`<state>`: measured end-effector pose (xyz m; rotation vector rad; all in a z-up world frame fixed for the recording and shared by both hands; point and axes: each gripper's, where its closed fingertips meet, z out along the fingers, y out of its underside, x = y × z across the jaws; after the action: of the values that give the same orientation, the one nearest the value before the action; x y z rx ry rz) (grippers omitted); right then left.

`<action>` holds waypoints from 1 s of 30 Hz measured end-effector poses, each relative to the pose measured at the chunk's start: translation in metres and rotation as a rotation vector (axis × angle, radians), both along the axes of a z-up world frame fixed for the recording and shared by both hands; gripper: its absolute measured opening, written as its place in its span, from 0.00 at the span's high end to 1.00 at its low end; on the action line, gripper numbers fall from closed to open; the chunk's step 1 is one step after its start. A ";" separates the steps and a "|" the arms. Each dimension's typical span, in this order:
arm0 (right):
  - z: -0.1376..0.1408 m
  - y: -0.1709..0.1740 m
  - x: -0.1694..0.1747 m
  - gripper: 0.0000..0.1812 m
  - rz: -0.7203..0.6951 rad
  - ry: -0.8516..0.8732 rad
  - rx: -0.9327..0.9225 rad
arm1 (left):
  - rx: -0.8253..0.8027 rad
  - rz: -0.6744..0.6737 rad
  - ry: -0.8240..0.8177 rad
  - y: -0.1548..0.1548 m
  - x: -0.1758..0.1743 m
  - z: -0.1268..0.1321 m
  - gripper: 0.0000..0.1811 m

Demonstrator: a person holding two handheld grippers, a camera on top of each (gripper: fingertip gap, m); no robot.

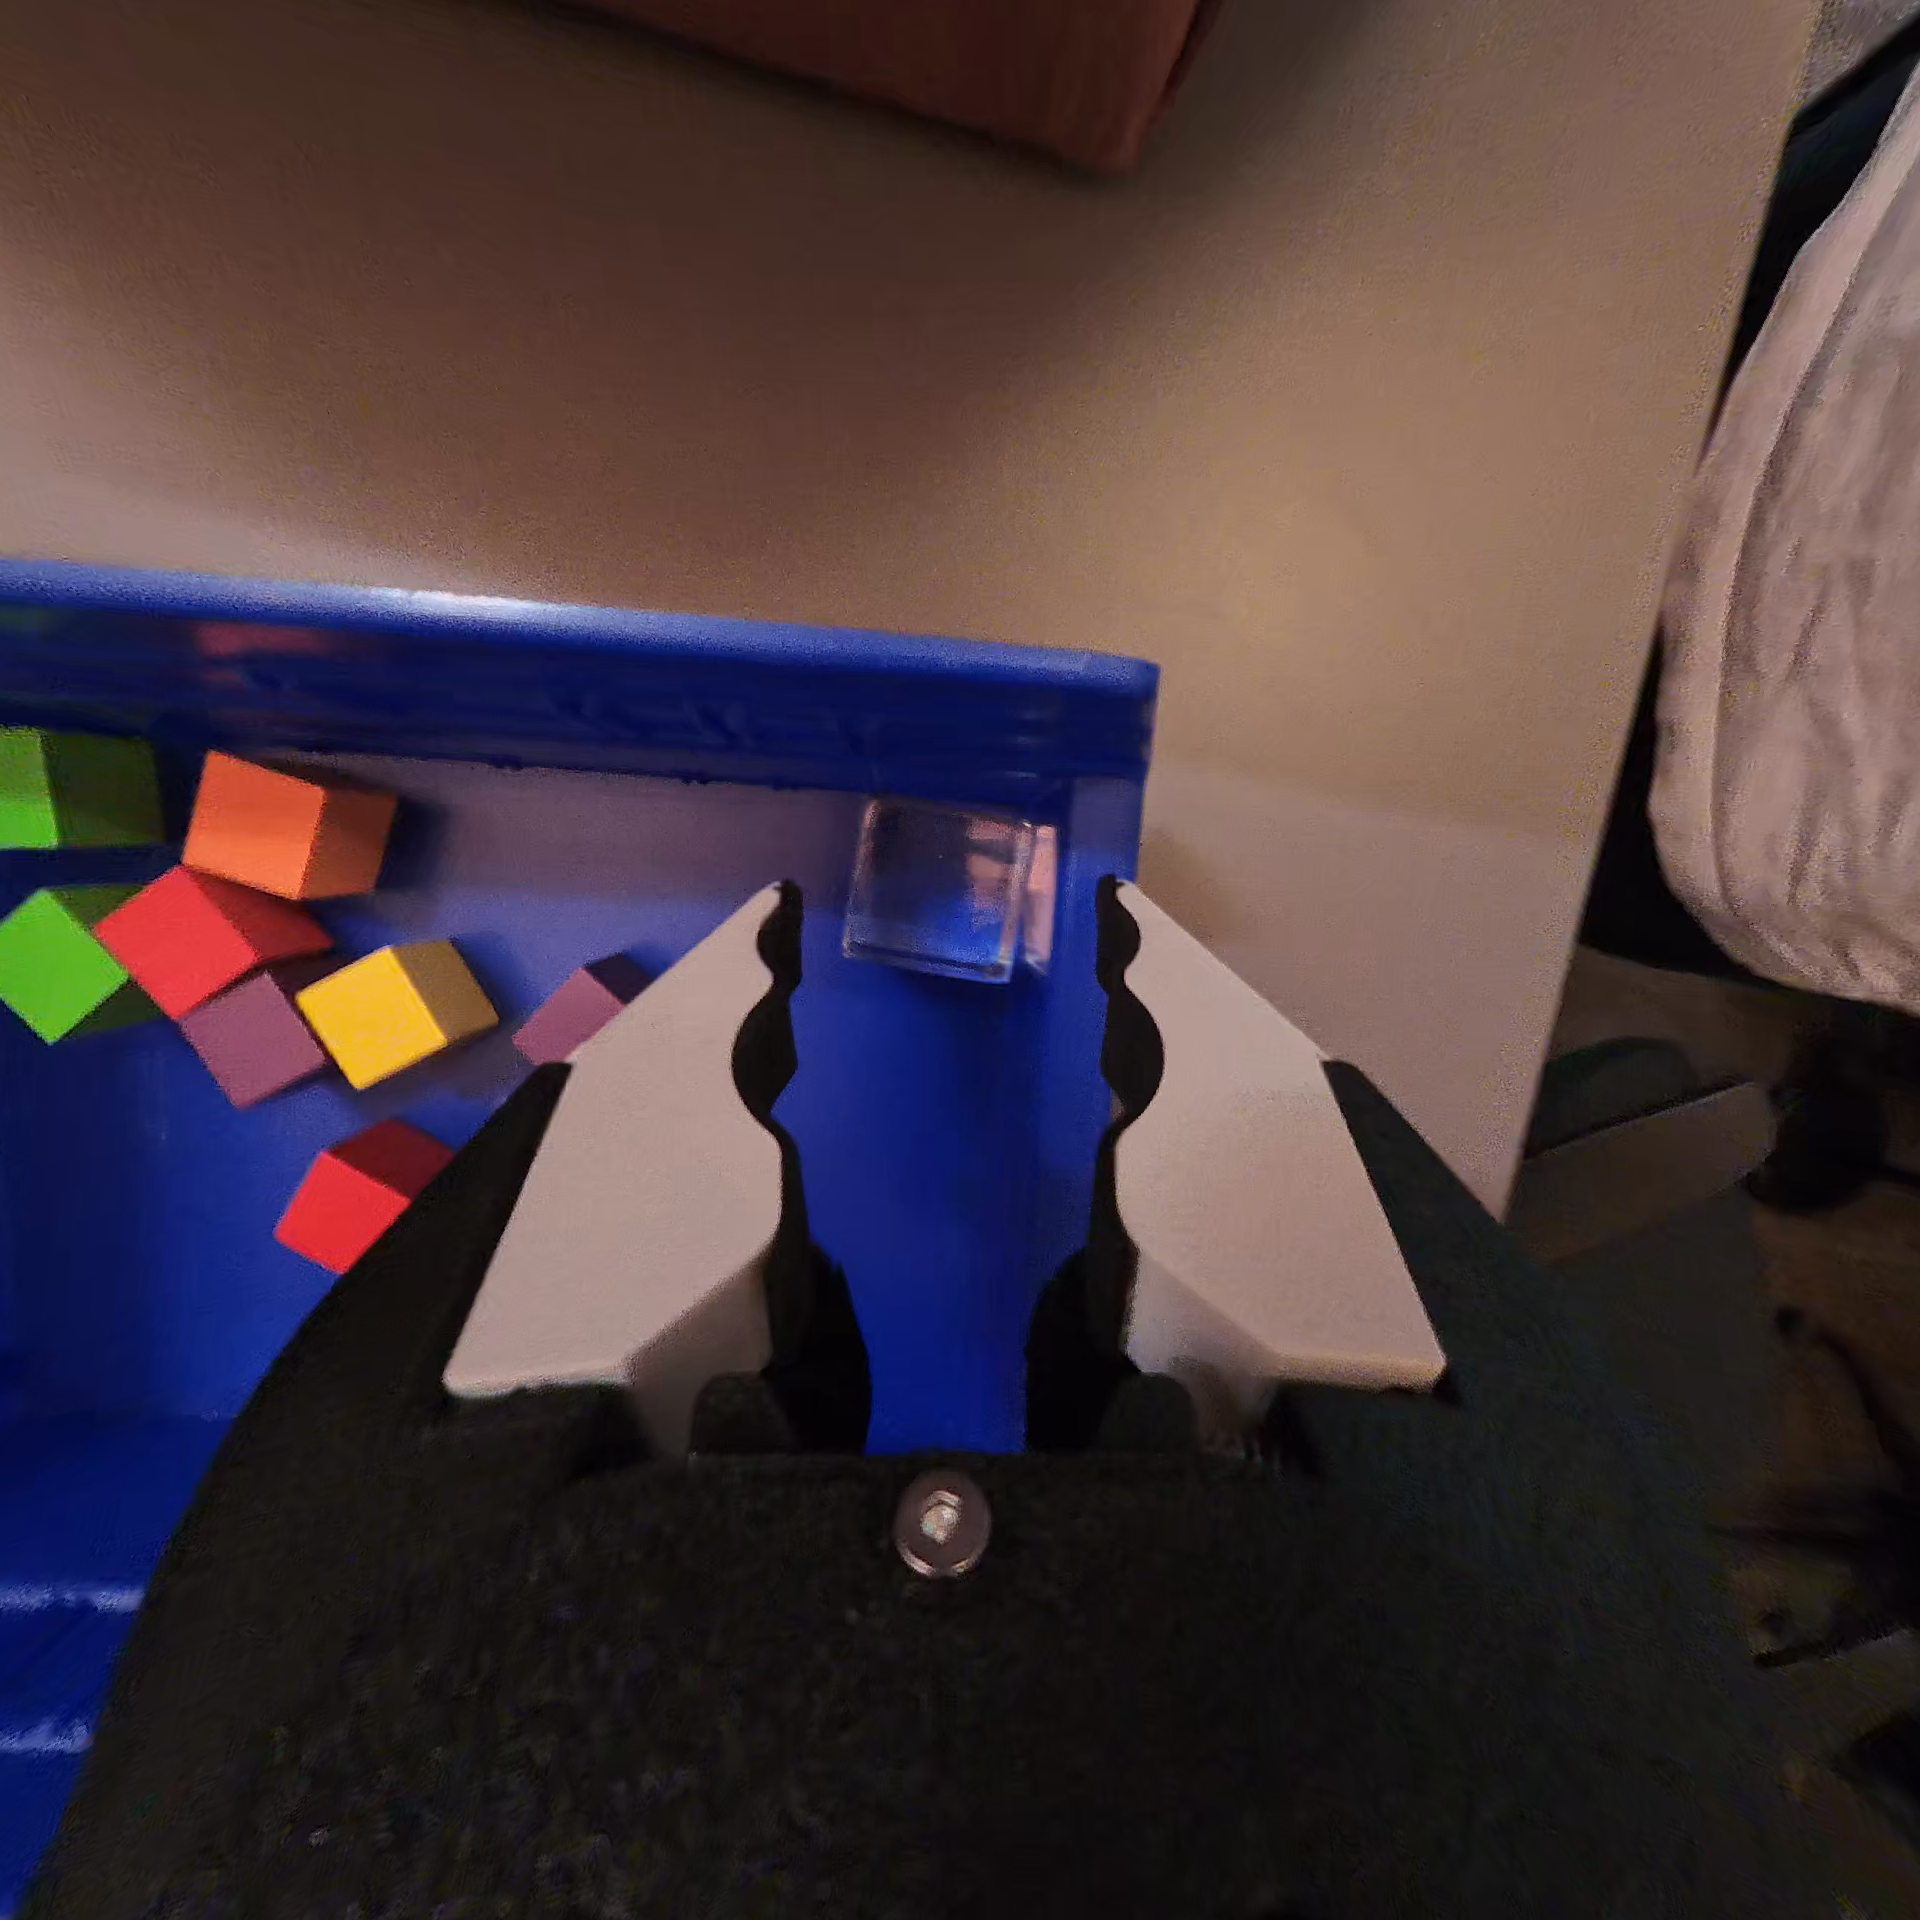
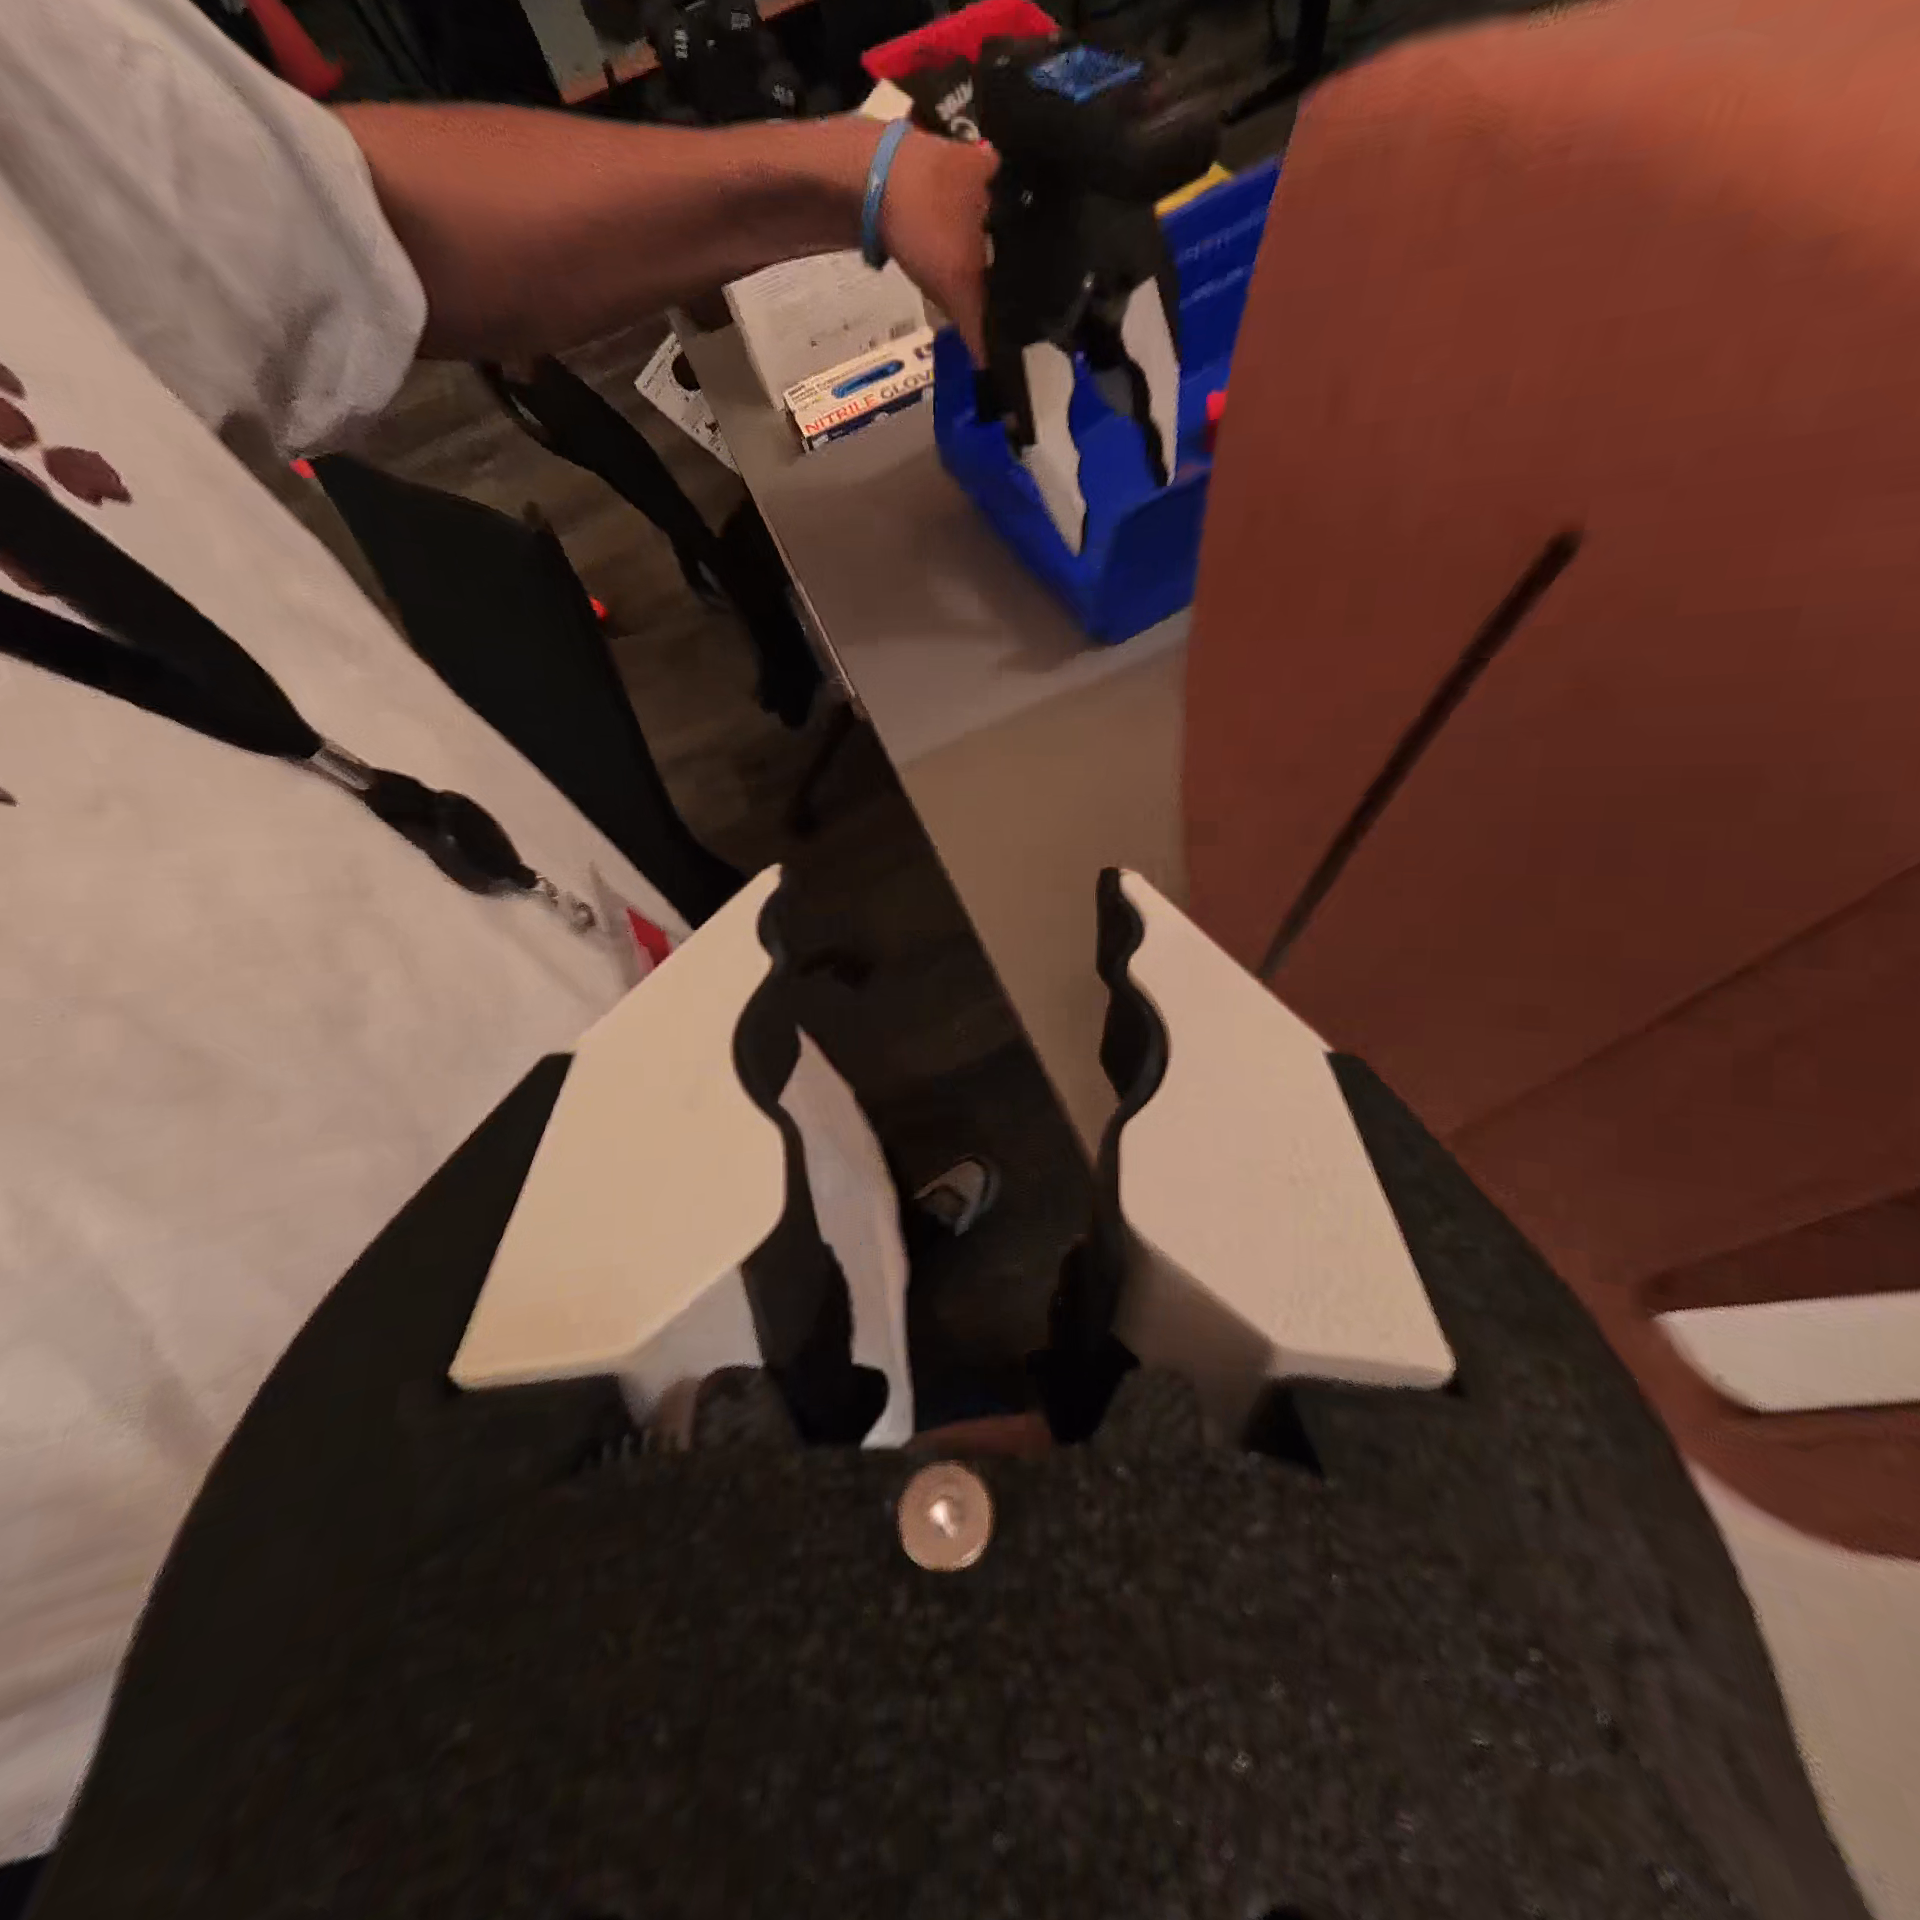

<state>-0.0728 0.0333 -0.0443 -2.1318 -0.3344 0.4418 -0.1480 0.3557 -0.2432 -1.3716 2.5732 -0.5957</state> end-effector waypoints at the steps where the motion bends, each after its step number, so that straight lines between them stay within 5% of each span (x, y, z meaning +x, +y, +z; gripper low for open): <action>1: -0.006 -0.004 -0.006 0.69 -0.020 0.033 -0.012 | 0.014 -0.018 0.000 0.002 0.004 -0.006 0.68; 8: -0.020 -0.018 -0.023 0.69 -0.081 0.099 -0.065 | -0.062 -0.069 0.012 0.003 0.014 -0.020 0.68; 14: -0.020 -0.014 -0.029 0.69 -0.094 0.102 -0.072 | -0.001 -0.001 0.011 0.036 0.017 -0.017 0.68; 17: -0.024 -0.011 -0.036 0.69 -0.079 0.108 -0.083 | -0.105 -0.006 0.019 0.020 0.012 -0.006 0.68; 23: -0.032 -0.007 -0.044 0.69 -0.052 0.134 -0.103 | 0.120 -0.119 0.086 0.034 0.000 -0.039 0.68; 25: -0.031 -0.004 -0.045 0.70 -0.047 0.134 -0.097 | 0.109 -0.130 0.053 0.032 0.005 -0.039 0.76; 30: -0.018 0.027 -0.037 0.70 -0.068 0.042 0.046 | -0.048 0.093 -0.072 0.047 0.019 -0.014 0.76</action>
<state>-0.1094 0.0601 -0.0624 -2.0791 -0.2453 0.4354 -0.1293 0.4032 -0.2572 -1.4474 2.4393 -0.6821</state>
